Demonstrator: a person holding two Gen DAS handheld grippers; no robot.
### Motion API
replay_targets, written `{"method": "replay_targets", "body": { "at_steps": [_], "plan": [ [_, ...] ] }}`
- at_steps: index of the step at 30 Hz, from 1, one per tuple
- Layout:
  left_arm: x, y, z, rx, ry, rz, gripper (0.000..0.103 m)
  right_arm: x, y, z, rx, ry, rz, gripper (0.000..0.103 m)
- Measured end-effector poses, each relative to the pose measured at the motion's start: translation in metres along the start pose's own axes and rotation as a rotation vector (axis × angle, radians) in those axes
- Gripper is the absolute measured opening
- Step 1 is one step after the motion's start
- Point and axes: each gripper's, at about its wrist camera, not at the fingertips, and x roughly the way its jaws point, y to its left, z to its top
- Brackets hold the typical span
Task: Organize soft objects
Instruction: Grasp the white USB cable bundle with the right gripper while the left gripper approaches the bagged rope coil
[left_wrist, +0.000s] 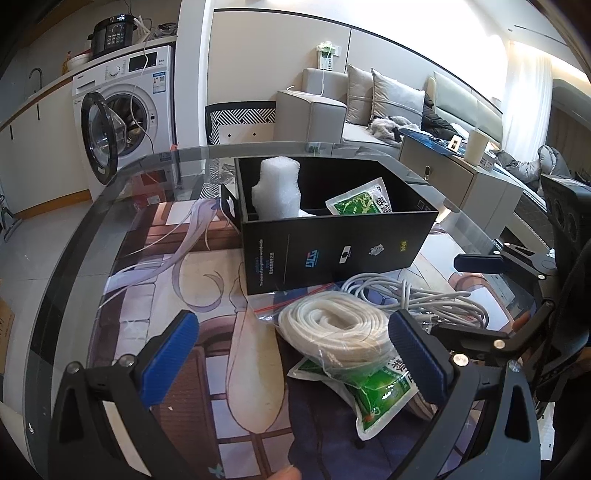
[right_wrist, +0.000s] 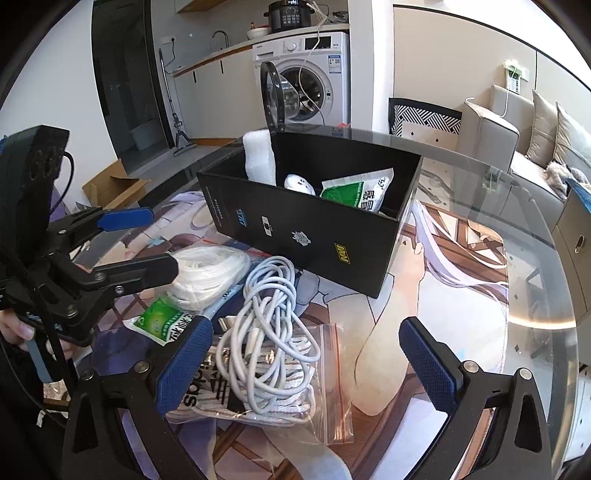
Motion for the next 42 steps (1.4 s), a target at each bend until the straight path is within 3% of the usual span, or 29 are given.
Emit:
{"method": "replay_targets", "body": {
  "at_steps": [15, 19, 28, 35, 37, 42],
  "plan": [
    [0.003, 0.000, 0.002, 0.000, 0.005, -0.008, 0.103, 0.019, 0.004, 0.005, -0.031, 0.025, 0.009, 0.101],
    [0.005, -0.001, 0.002, 0.006, 0.009, -0.010, 0.103, 0.024, 0.005, 0.006, -0.037, 0.032, 0.039, 0.083],
    [0.005, 0.000, 0.001, 0.007, 0.012, -0.010, 0.103, 0.032, 0.012, 0.006, -0.049, 0.062, 0.121, 0.056],
    [0.005, 0.000, 0.001, 0.006, 0.013, -0.011, 0.103, 0.030, 0.018, 0.005, -0.069, 0.055, 0.141, 0.044],
    [0.004, 0.001, 0.000, 0.003, 0.006, -0.008, 0.103, 0.027, 0.017, 0.005, -0.066, 0.046, 0.134, 0.035],
    [0.004, 0.000, -0.002, 0.007, 0.009, -0.011, 0.103, 0.017, 0.012, 0.002, -0.058, 0.016, 0.114, 0.033]
  ]
}}
